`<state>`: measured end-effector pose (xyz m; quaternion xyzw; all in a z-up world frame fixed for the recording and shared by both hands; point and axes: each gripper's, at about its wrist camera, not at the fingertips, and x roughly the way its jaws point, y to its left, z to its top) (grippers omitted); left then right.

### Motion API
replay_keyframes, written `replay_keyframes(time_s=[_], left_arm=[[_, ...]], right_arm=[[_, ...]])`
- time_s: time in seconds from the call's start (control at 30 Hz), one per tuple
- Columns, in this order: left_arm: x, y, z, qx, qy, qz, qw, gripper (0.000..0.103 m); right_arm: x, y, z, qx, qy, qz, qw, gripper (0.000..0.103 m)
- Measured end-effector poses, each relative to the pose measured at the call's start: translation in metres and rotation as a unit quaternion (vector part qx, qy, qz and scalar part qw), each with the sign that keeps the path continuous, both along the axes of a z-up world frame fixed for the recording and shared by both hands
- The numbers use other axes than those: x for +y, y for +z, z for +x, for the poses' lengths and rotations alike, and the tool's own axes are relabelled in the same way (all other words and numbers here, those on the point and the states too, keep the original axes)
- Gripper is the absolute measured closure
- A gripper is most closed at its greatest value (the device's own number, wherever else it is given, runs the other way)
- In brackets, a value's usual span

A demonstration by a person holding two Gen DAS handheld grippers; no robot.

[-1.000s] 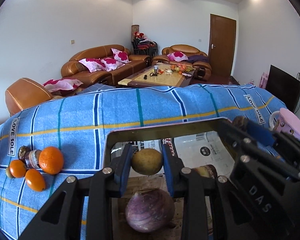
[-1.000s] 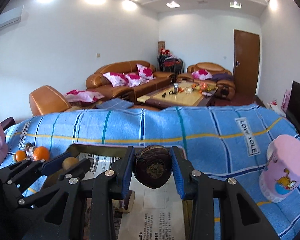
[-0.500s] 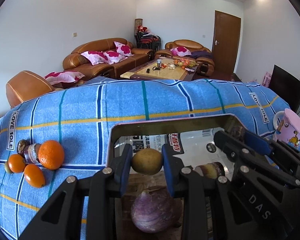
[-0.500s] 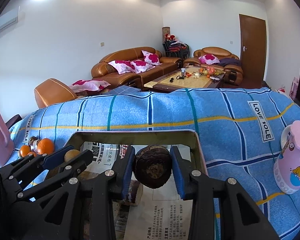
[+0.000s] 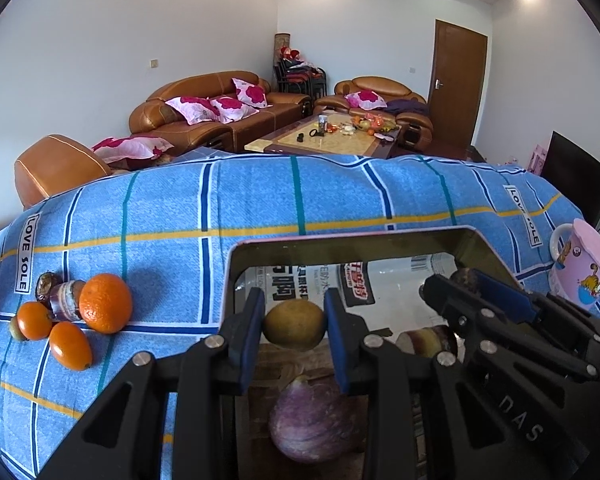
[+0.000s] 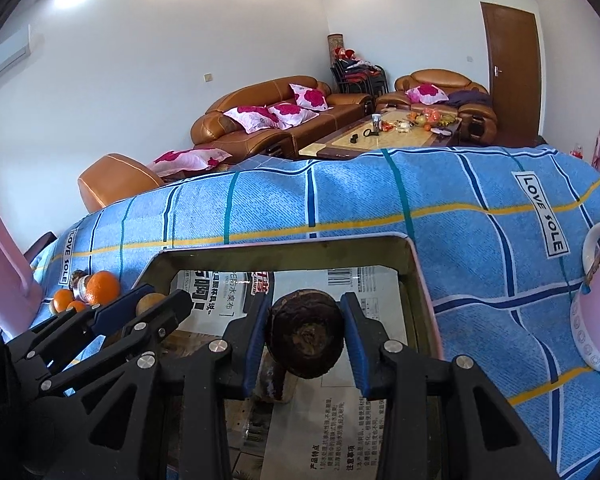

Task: Organize fruits
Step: 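Open the left tool to drop the kiwi while the right tool releases the brown fruit into the tray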

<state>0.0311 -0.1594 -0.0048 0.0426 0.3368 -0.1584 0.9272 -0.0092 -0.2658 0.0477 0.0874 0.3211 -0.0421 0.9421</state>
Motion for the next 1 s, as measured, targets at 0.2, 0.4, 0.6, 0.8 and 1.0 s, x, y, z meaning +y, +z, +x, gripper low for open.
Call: replay_keyframes(time_s=[0.2, 0.4, 0.6, 0.8, 1.0], left_arm=[[0.007, 0.004, -0.005, -0.003, 0.015, -0.020, 0.9997, 0.055], [0.010, 0.022, -0.016, -0.043, 0.023, -0.027, 0.9984, 0.000], [0.021, 0.040, -0.032, -0.091, 0.029, -0.018, 0.9953, 0.000], [0.061, 0.036, -0.036, -0.103, 0.065, 0.010, 0.9925, 0.000], [0.116, 0.037, -0.032, -0.127, 0.116, 0.021, 0.9848, 0.000]], right_arm=[[-0.006, 0.002, -0.005, -0.017, -0.005, 0.023, 1.000, 0.064], [-0.023, 0.021, -0.027, -0.095, -0.046, 0.056, 0.993, 0.059], [-0.029, 0.032, -0.043, -0.152, -0.081, 0.046, 0.984, 0.041], [-0.018, 0.035, -0.050, -0.171, -0.076, 0.015, 0.982, 0.041], [-0.006, 0.038, -0.064, -0.208, -0.080, -0.023, 0.975, 0.041]])
